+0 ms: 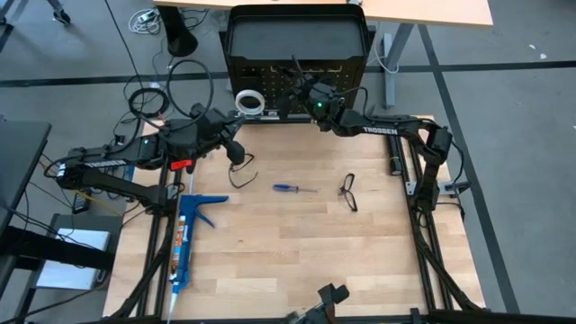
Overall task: Hang tools onto peg board
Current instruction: Remove the black black utility knife blade dispenser from the black pegboard
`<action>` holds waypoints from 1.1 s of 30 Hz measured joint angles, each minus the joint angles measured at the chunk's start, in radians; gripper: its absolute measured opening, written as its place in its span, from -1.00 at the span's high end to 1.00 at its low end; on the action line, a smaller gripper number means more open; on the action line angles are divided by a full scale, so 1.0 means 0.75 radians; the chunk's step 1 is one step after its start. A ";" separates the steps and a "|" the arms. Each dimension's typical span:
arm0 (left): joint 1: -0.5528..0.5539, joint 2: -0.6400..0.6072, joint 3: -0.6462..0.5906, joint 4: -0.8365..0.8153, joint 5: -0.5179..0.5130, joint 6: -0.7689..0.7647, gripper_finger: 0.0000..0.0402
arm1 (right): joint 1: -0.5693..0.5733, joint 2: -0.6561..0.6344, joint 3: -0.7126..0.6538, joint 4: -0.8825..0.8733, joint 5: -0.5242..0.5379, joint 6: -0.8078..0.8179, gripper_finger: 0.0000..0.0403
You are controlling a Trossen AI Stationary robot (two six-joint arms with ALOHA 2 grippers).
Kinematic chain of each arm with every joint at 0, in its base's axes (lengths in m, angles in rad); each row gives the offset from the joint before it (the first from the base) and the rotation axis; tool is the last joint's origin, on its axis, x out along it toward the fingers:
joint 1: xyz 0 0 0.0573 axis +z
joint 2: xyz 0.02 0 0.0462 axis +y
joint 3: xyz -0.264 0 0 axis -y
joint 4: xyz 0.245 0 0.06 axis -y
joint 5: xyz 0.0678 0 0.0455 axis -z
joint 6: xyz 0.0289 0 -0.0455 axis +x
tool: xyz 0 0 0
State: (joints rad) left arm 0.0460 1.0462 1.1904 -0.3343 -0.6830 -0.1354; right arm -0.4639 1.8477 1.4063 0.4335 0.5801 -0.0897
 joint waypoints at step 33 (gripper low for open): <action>0.000 0.000 0.000 0.002 -0.001 0.000 0.91 | -0.066 -0.003 0.002 -0.054 -0.184 0.060 0.00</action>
State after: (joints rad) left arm 0.0460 1.0462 1.1904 -0.3325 -0.6834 -0.1352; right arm -0.5133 1.8458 1.4075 0.3929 0.4424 -0.0444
